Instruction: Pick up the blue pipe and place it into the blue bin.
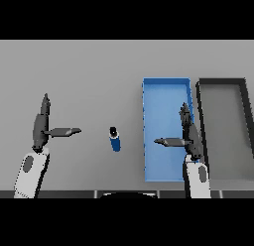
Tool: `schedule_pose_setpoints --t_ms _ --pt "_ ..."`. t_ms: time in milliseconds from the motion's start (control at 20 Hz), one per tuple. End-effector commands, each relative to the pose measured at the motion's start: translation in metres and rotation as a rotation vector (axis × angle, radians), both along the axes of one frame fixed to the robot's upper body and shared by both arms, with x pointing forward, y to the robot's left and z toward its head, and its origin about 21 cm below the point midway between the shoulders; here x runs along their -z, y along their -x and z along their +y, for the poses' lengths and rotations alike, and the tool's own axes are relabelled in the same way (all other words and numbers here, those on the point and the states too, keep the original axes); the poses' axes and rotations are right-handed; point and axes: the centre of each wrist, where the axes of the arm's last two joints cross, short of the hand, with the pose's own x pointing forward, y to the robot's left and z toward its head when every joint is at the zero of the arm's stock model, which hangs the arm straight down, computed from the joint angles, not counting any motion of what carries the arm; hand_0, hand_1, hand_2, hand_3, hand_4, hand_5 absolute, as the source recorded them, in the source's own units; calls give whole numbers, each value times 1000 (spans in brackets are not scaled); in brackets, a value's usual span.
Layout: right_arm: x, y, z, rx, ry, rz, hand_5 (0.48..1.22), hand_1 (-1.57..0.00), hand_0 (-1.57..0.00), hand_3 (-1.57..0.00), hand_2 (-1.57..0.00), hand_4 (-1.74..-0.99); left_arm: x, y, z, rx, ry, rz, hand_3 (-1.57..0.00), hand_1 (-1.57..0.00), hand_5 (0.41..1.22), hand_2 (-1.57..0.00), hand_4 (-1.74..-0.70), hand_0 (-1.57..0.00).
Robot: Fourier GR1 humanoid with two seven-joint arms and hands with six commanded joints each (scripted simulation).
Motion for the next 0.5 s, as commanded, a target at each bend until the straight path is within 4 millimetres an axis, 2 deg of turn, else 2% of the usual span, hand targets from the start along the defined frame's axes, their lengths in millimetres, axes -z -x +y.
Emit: schedule_pose_setpoints --t_ms 0,250,300,350,450 --pt "0 1 0 1 0 -2 617 1 1 1 1 -1225 0 1 0 1 0 -6 1 1 591 1 -1074 1" --pt "1 8 -4 3 1 -1 617 1 1 1 1 -1225 4 11 -2 9 -3 -18 1 1 591 1 -1074 1" --pt "-2 17 -10 -56 89 -63 617 1 1 1 1 -1225 -5 13 7 184 -71 -14 1 1 591 1 -1074 1" --pt "-3 26 -12 -96 153 -85 618 1 1 1 1 -1224 -10 15 20 279 -117 2 1 1 590 1 -1073 1" --pt "-6 34 -14 -136 204 -92 620 1 1 1 1 -1225 -15 13 25 366 -145 35 1 1 587 1 -1076 1"
